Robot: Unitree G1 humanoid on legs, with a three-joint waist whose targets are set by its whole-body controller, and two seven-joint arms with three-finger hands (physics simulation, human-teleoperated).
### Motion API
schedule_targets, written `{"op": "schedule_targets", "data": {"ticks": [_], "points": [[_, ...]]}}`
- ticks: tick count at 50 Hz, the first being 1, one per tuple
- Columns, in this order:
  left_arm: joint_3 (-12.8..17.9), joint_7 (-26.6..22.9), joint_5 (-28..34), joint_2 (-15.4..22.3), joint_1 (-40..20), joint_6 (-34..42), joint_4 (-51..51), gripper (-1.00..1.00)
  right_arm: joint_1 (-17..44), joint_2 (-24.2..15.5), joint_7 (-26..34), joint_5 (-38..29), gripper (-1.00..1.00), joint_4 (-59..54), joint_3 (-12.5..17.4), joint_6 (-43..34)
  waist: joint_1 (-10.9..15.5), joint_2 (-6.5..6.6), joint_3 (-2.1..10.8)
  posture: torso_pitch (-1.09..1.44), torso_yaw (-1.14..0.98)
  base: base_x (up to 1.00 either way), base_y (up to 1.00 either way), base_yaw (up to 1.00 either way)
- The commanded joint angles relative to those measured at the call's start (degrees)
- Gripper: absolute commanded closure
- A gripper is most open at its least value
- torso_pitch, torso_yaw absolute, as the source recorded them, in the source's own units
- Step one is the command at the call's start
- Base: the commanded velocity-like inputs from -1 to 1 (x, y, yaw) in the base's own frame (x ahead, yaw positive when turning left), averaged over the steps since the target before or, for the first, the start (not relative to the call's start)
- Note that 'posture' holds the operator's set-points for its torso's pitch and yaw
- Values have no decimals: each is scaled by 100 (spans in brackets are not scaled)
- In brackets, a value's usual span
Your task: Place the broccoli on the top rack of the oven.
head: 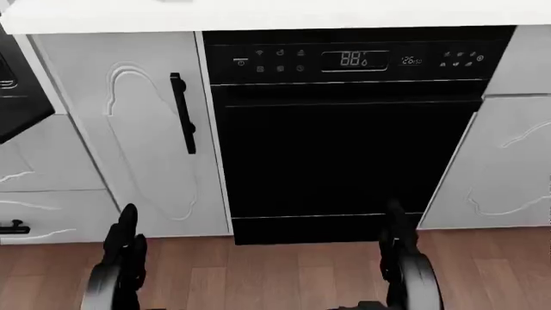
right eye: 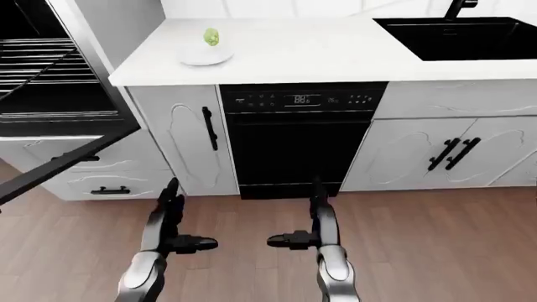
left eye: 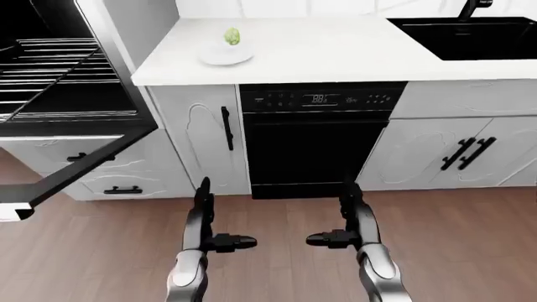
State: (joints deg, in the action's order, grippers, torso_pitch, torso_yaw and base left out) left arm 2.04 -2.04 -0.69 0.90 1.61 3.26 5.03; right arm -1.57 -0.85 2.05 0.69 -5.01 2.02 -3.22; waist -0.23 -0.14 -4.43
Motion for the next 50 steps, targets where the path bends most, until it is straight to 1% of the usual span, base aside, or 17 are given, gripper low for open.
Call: {"op": "schedule_targets", "data": {"ticks": [1, 2, 3, 4, 5, 7, 8, 18, 28, 32, 33, 39, 41, 44, 46, 49, 50], "points": [[24, -19, -78, 7, -161, -361, -478, -100, 194, -33, 19, 37, -100, 409, 28, 375, -12, -45, 5, 0, 0, 0, 0, 0], [22, -15, -74, 7, -159, -367, -479, -100, 192, -33, 19, 35, -100, 425, 25, 362, 13, -42, 200, 0, 0, 0, 0, 0], [17, -13, -75, 7, -156, -338, -508, -100, 188, -32, 17, 33, -100, 454, 23, 341, 43, -6, 353, 0, 0, 0, 0, 0], [18, -6, -80, 6, -156, -300, -547, -100, 172, -29, 15, 26, -100, 508, 13, 306, 42, -8, 300, 0, 0, 0, 0, 0], [14, -5, -77, 7, -154, -297, -550, -100, 181, -35, 25, 26, -100, 432, 23, 372, 40, -36, 98, 0, 0, 0, 0, 0], [14, -1, -81, 7, -157, -273, -572, -100, 178, -31, 26, 25, -100, 458, 17, 349, 41, -43, 394, 0, 0, 0, 0, 0], [11, -1, -82, 5, -152, -268, -579, -100, 169, -28, 21, 19, -100, 520, 9, 298, 44, -43, 428, 0, 0, 0, 0, 0], [-10, 40, -80, -8, -108, -99, -774, -100, 206, -38, 36, -37, -100, 321, 9, 476, 39, -23, 484, 0, 0, 0, 0, 0], [29, 92, -106, 1, -147, 95, -931, -100, 236, -28, 22, -67, -100, 415, 8, 367, 39, -18, 517, 0, 0, 0, 0, 0], [190, 178, -221, 63, -363, 405, -1063, -100, 267, -45, -46, -58, -100, 998, 38, -150, 44, -17, 507, 0, 0, 0, 0, 0], [185, 210, -222, 73, -380, 620, -1275, -100, 297, -55, -48, -61, -100, 1015, 48, -181, 44, -16, 507, 0, 0, 0, 0, 0], [314, 363, -325, 153, -782, 1025, -1413, -100, 473, -110, -63, -17, -100, 1376, 133, -742, 44, -16, 491, 0, 0, 0, 0, 0], [338, 443, -375, 190, -906, 1532, -1847, -100, 598, -148, -95, -110, -100, 1426, 138, -910, 43, -15, 496, 0, 0, 0, 0, 0], [409, 464, -411, 266, -1111, 1744, -1902, -100, 820, -205, 1, -55, -100, 1756, 174, -1409, 34, -14, 486, 0, 0, 0, 0, 0], [460, 538, -433, 334, -1321, 2154, -2128, -100, 982, -273, 194, -28, -100, 2062, 127, -1891, 40, -12, 484, 0, 0, 0, 0, 0], [522, 619, -450, 416, -1521, 2615, -2400, -100, 1212, -284, 189, 64, -100, 2279, 234, -2349, 36, 2, 478, 0, 0, 0, 0, 0], [565, 606, -453, 461, -1606, 2603, -2316, -100, 1304, -308, 156, 94, -100, 2402, 297, -2514, 33, 3, 478, 0, 0, 0, 0, 0]]}}
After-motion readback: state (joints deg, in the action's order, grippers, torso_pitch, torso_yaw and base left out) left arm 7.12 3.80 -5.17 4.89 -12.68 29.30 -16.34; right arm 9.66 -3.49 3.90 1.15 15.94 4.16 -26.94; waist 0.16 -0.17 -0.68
